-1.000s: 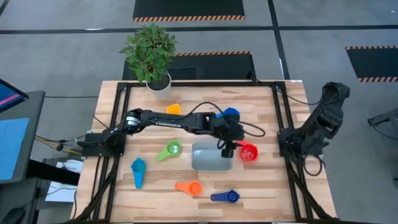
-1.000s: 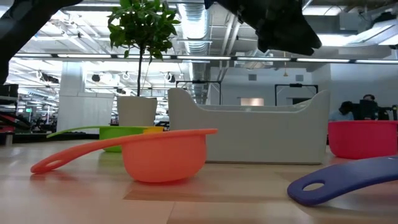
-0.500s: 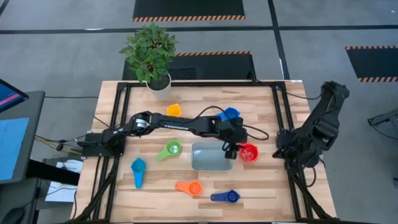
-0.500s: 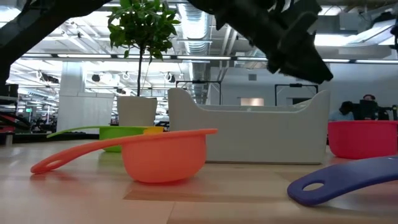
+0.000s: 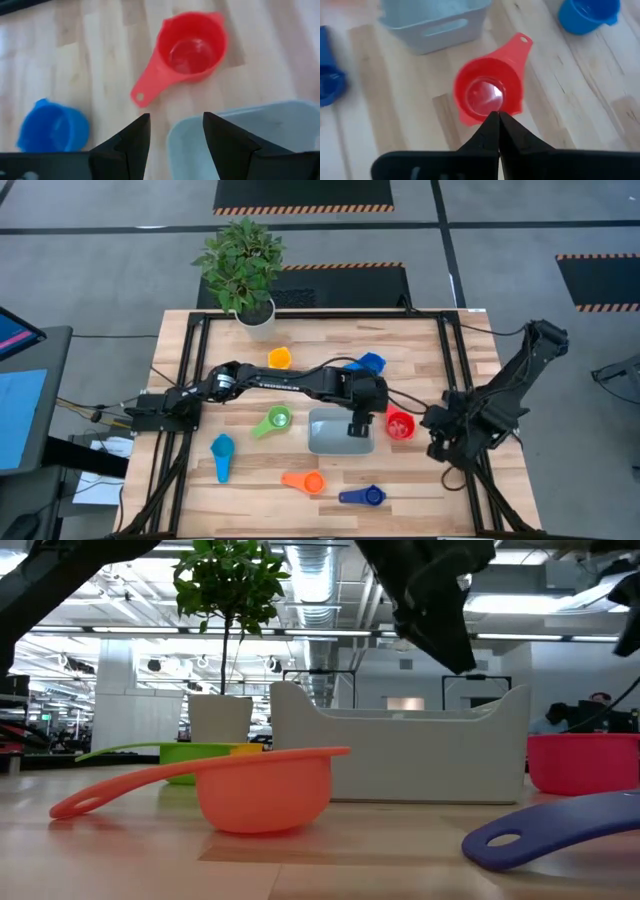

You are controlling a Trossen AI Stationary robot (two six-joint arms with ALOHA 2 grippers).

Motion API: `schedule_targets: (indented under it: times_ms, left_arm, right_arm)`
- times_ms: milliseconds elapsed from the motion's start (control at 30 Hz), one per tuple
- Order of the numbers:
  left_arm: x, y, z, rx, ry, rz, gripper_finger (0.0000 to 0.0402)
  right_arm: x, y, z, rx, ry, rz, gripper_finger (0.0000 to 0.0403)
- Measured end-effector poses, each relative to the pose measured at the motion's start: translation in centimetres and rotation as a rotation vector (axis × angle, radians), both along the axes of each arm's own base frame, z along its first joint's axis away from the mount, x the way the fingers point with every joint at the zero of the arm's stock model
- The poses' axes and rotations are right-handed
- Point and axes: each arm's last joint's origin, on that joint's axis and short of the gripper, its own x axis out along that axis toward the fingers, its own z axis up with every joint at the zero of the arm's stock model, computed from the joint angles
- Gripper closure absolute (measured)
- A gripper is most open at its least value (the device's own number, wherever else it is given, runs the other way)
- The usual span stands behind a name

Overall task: Nest measuring cups in basket
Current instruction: Stack the large dark blue measuring cup on top of the red measuring cup

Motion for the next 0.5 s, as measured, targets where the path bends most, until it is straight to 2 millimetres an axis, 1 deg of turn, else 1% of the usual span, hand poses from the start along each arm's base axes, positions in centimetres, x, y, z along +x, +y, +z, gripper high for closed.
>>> schedule_targets:
  times_ms: [67, 167, 300, 433, 500]
  left_arm:
    - [0.1, 0.2, -0.1, 0.043, -0.008, 0.010, 0.0229]
    - [0.3, 1.7, 0.0, 0.036, -0.021, 0.019, 0.0229]
    - [0.5, 5.1, -0.9, 0.033, -0.005, 0.072, 0.0229]
    - [0.5, 8.5, -0.5, 0.019, -0.043, 0.127, 0.0229]
    - [0.6, 9.8, -1.0, 0.008, -0.045, 0.138, 0.0229]
  right_arm:
    - [0.3, -0.2, -0.1, -0.009, 0.013, -0.021, 0.0380]
    - [0.3, -0.4, 0.0, 0.000, 0.015, -0.026, 0.0373]
    - [-0.4, -0.4, 0.5, 0.049, 0.004, 0.009, 0.0374]
    - [-1.3, -0.6, 1.2, 0.091, -0.031, 0.044, 0.0384]
    - [-1.7, -0.7, 1.5, 0.111, -0.046, 0.053, 0.0387]
